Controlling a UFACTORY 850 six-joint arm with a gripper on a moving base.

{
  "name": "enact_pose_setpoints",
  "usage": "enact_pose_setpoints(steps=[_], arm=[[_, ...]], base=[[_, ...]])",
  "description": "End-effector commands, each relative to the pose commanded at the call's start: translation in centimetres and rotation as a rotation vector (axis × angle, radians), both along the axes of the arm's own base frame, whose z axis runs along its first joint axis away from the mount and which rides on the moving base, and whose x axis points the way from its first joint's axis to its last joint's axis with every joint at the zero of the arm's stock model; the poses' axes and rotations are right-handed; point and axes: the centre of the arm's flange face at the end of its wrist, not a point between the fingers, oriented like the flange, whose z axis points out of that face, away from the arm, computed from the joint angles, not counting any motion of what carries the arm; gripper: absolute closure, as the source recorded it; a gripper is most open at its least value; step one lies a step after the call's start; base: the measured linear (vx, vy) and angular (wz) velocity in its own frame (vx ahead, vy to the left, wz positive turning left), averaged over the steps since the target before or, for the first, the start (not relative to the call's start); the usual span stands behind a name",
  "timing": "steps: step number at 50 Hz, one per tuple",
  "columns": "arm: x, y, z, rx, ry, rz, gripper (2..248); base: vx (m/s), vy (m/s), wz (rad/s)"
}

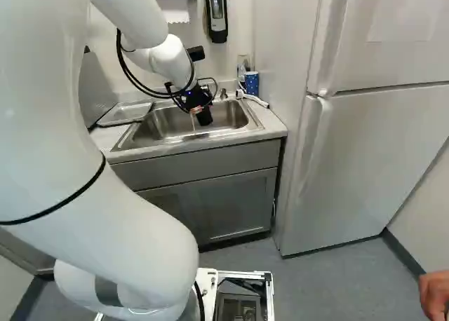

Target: Rinse the cup and place it in the tray

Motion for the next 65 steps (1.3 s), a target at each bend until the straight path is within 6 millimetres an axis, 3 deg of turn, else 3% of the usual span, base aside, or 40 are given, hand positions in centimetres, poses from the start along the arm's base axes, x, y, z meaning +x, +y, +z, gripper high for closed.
enact_pose_setpoints(steps=[23,65], arm=[[-0.1,0.5,-0.1,0.156,0.037,-0.137,126],[3.7,3.2,-0.4,0.058,0.084,-0.018,126]], base=[[0.000,0.000,0.000],[0.000,0.000,0.000]])
